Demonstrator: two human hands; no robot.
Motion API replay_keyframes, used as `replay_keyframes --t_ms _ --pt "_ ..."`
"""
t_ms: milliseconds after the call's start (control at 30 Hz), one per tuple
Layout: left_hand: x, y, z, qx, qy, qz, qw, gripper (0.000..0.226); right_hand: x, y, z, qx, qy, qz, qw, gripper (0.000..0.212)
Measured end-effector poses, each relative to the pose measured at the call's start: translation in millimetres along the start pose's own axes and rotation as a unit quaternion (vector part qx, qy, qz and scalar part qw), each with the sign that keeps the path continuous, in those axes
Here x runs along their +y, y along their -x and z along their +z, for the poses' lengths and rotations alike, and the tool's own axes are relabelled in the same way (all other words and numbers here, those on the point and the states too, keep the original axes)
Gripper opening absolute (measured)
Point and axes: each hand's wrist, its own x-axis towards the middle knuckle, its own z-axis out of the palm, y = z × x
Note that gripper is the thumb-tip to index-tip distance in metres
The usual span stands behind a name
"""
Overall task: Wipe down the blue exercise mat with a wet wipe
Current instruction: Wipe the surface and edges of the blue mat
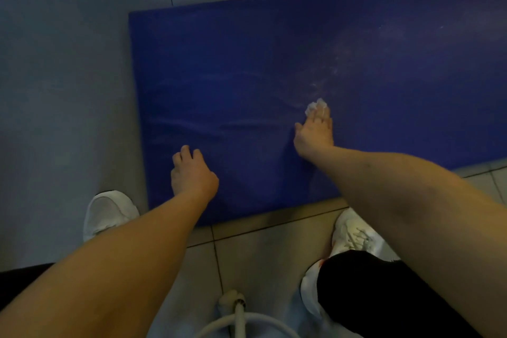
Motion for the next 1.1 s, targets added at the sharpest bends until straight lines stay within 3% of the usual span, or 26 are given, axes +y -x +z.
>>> replay_keyframes --t_ms 67,167,267,333,467,633,767,833,900,1000,1100 --pt "1.4 -0.9 0.6 0.002 -0.012 -0.001 1.000 0.059 -23.6 13.6 7.3 0.010 -0.041 -0.045 0.998 0.071" --pt "1.6 -3.6 -0.5 0.005 -0.022 -0.003 1.000 0.060 -66.8 51.1 34.4 0.003 -0.075 -0.198 0.977 0.071" --pt "-0.8 -4.1 -5.0 -0.003 -0.026 0.000 1.000 0.064 -104.0 89.9 60.1 -0.053 0.024 -0.396 0.916 0.064" --pt "-4.7 -5.8 -9.3 0.001 -0.017 0.004 1.000 0.062 -113.3 93.0 66.2 -0.076 0.042 -0.437 0.895 0.061" --pt "-8.3 -11.0 -12.8 0.010 0.012 -0.001 1.000 0.050 -105.1 73.1 58.3 -0.019 0.047 -0.481 0.876 0.055" --pt "-1.5 -12.4 -10.9 0.014 0.026 -0.029 0.999 0.045 -93.3 41.1 35.4 -0.038 0.067 -0.391 0.917 0.060" --pt "7.2 -8.6 -6.5 0.009 0.025 -0.052 0.998 0.047 -79.3 31.6 27.0 -0.010 0.109 -0.357 0.928 0.067" --pt "11.8 -4.5 -4.4 0.008 0.018 -0.056 0.998 0.051 -79.7 34.3 27.6 0.044 0.049 -0.342 0.937 0.064" --pt "14.4 -0.9 -1.9 0.007 0.006 -0.058 0.998 0.054 -82.8 35.2 28.7 0.065 -0.040 -0.344 0.936 0.048" --pt "18.1 6.8 0.0 0.049 0.028 -0.045 0.997 0.051 -88.4 48.0 19.4 -0.005 -0.203 -0.309 0.929 0.026" --pt "26.0 12.8 -0.6 0.052 0.166 -0.050 0.984 0.049 -94.9 66.5 7.6 -0.065 -0.270 -0.258 0.926 0.042"
